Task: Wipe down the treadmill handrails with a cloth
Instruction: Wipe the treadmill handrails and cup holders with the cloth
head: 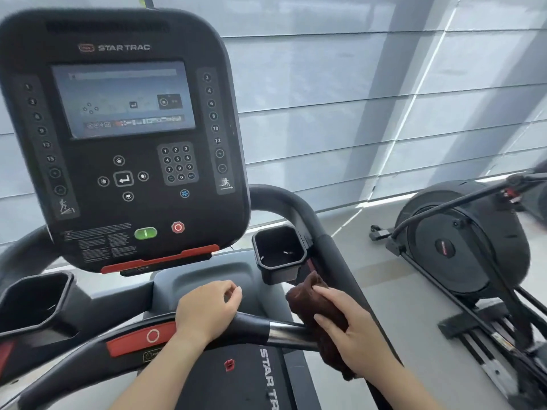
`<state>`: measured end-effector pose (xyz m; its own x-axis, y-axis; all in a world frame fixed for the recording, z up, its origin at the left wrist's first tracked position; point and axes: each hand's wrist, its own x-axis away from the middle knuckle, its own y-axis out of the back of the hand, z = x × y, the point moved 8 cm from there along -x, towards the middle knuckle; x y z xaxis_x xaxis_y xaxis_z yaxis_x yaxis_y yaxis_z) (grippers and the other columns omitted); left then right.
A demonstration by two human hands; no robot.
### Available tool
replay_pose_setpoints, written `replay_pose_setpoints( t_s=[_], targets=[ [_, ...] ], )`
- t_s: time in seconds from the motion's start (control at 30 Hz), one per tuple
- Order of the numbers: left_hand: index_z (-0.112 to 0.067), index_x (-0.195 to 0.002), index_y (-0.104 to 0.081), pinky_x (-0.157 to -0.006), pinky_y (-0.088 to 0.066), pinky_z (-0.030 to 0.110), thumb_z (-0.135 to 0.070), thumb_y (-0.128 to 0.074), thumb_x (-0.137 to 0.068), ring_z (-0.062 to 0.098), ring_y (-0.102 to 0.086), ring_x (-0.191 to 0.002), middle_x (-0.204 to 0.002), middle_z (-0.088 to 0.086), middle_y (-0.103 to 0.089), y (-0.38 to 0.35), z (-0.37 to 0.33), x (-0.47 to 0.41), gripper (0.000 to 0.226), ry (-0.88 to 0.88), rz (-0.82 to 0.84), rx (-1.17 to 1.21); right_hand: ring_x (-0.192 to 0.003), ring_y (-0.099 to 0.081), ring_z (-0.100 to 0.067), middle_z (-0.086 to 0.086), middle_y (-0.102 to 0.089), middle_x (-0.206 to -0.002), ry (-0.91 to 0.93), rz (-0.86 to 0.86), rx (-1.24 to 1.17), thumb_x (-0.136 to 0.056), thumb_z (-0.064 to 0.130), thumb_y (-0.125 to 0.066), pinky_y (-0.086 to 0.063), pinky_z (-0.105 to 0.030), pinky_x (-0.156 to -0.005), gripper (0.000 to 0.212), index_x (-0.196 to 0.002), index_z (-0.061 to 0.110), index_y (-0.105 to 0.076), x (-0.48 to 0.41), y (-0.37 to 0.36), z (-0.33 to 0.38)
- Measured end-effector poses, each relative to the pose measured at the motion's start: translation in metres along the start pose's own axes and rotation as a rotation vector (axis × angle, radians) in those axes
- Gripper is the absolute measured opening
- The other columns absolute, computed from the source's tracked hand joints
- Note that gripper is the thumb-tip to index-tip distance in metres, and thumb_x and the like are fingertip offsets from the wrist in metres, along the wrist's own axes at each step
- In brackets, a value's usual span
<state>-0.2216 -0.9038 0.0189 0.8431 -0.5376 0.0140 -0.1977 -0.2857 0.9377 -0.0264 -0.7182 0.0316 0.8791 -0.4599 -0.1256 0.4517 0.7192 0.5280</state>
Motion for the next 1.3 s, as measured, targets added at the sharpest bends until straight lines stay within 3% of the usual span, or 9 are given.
replay_pose_setpoints(
  t_s=[0.13,0.23,0.33,0.57,0.67,0.77,0.87,1.03,1.3],
  targets=[
    [-0.034,-0.079,-0.059,-0.056,-0.037,0.027,-0.050,-0.033,-0.085,0.008,-0.055,-0.074,-0.081,-0.016,-0.064,-0.001,-0.002,0.003,0.032,-0.048,0.028,-0.007,-0.129,-0.039,-0.005,0.019,-0.045,-0.138,-0.064,0.003,0.118,-0.086,0.046,-0.056,-0.031,-0.029,-0.110,0.046,-0.131,0.043,-0.046,0.019,-0.043,0.013],
    [-0.031,-0.073,-0.058,-0.053,-0.033,0.027,-0.050,-0.033,-0.085,0.010,-0.054,-0.070,-0.076,-0.013,-0.064,0.001,-0.003,0.005,0.033,-0.088,0.026,-0.015,-0.136,-0.021,-0.015,0.010,-0.031,-0.145,-0.244,-0.014,0.395,-0.091,0.052,-0.042,-0.021,-0.049,-0.110,0.053,-0.141,0.041,-0.026,0.023,-0.083,0.012],
    [-0.025,-0.066,-0.053,-0.050,-0.032,0.027,-0.050,-0.033,-0.085,0.011,-0.054,-0.067,-0.070,-0.009,-0.062,0.001,-0.006,0.006,0.037,-0.129,0.049,-0.026,-0.136,-0.019,-0.015,0.010,-0.031,-0.144,-0.318,-0.117,0.370,-0.093,0.052,-0.040,-0.017,-0.053,-0.110,0.051,-0.140,0.041,-0.025,0.023,-0.086,0.013],
    [-0.028,-0.068,-0.055,-0.048,-0.031,0.026,-0.049,-0.033,-0.084,0.010,-0.053,-0.064,-0.070,-0.010,-0.061,0.002,-0.012,0.005,0.035,-0.212,0.029,-0.040,-0.130,-0.033,-0.018,0.007,-0.045,-0.138,-0.521,-0.340,0.344,-0.093,0.046,-0.041,-0.028,-0.054,-0.105,0.044,-0.135,0.032,-0.040,0.012,-0.069,0.009],
    [-0.028,-0.069,-0.056,-0.048,-0.031,0.026,-0.048,-0.034,-0.084,0.010,-0.053,-0.065,-0.072,-0.010,-0.062,0.003,-0.013,0.004,0.034,-0.228,0.017,-0.040,-0.136,-0.023,-0.017,0.006,-0.031,-0.148,-0.480,-0.267,0.412,-0.093,0.052,-0.037,-0.022,-0.057,-0.107,0.049,-0.139,0.037,-0.032,0.015,-0.072,0.007],
    [-0.027,-0.073,-0.058,-0.050,-0.034,0.027,-0.048,-0.034,-0.084,0.012,-0.054,-0.068,-0.075,-0.010,-0.063,0.002,-0.012,0.003,0.034,-0.219,0.017,-0.050,-0.138,-0.018,-0.016,0.008,-0.025,-0.151,-0.283,-0.171,0.559,-0.088,0.061,-0.028,-0.017,-0.055,-0.107,0.054,-0.140,0.045,-0.027,0.021,-0.066,0.008],
    [-0.027,-0.074,-0.060,-0.051,-0.035,0.027,-0.049,-0.035,-0.083,0.012,-0.055,-0.068,-0.075,-0.009,-0.065,0.003,-0.009,0.004,0.035,-0.197,-0.008,-0.049,-0.134,-0.032,-0.013,0.010,-0.038,-0.144,-0.092,-0.098,0.513,-0.083,0.063,-0.038,-0.026,-0.047,-0.106,0.055,-0.135,0.047,-0.038,0.017,-0.065,0.015],
    [-0.030,-0.075,-0.060,-0.052,-0.032,0.027,-0.051,-0.034,-0.079,0.011,-0.055,-0.070,-0.076,-0.012,-0.065,0.003,-0.007,0.002,0.033,-0.147,-0.020,-0.051,-0.111,-0.057,-0.015,0.007,-0.059,-0.127,-0.044,-0.159,0.443,-0.081,0.057,-0.052,-0.043,-0.043,-0.094,0.046,-0.122,0.038,-0.058,0.013,-0.060,0.009],
    [-0.037,-0.071,-0.057,-0.048,-0.029,0.023,-0.053,-0.036,-0.075,0.004,-0.052,-0.066,-0.072,-0.020,-0.062,0.005,-0.005,0.003,0.027,-0.089,-0.040,-0.021,-0.104,-0.062,-0.017,0.004,-0.065,-0.116,-0.058,-0.234,0.399,-0.082,0.049,-0.053,-0.047,-0.045,-0.087,0.037,-0.113,0.033,-0.065,0.020,-0.053,-0.008]
  ],
)
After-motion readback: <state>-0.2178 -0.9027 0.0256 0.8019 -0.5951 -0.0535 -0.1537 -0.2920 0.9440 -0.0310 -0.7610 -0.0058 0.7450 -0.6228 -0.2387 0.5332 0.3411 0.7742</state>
